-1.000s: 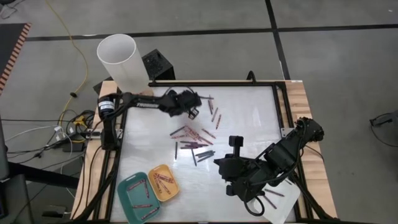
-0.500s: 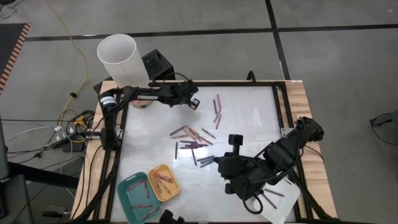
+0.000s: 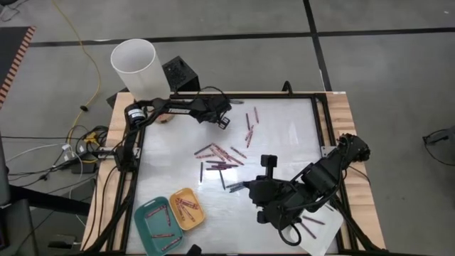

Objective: Sort crayons
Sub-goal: Put the red crayon into the blue bin

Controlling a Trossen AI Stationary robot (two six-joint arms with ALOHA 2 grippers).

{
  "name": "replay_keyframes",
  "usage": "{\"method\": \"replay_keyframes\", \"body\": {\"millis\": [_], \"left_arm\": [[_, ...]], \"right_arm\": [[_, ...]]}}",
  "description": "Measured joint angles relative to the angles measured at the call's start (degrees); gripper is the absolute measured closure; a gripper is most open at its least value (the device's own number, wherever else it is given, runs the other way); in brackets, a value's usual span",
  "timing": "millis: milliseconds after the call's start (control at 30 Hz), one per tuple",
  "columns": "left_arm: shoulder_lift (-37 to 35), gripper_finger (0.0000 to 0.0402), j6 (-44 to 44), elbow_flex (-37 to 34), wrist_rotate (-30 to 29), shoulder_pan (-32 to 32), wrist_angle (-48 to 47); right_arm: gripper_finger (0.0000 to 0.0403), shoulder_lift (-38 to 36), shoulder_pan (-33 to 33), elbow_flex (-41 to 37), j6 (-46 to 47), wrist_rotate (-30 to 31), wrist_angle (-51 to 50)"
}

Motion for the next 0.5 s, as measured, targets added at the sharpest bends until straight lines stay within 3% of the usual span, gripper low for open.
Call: {"method": "replay_keyframes", "body": {"millis": [133, 233, 300, 333, 433, 500], "left_arm": [[-1.7, 0.0402, -1.2, 0.0, 2.7, -3.8, -4.6], [-3.4, 0.0401, -2.1, -0.1, 3.2, -7.6, -6.5], [-5.4, 0.0401, -2.5, -0.1, 3.4, -10.0, -6.9], [-6.8, 0.0401, -2.6, -0.1, 3.9, -11.1, -6.8], [-11.8, 0.0401, -2.4, -0.1, 3.5, -14.6, -8.0], [-16.1, 0.0401, -1.5, -0.1, 1.6, -17.3, -9.4]], "right_arm": [[0.0403, 0.0, -0.2, 0.0, 0.6, 1.8, -0.7], [0.0403, 0.0, -1.5, 0.0, 7.1, 12.5, -5.8], [0.0403, 0.0, -3.3, -0.1, 17.5, 20.7, -14.4], [0.0403, -0.3, -5.1, -1.0, 21.0, 23.5, -14.1], [0.0403, -3.5, -10.6, -6.1, 18.4, 23.8, -10.8], [0.0403, -5.0, -15.6, -8.7, 21.4, 23.7, -13.5]]}}
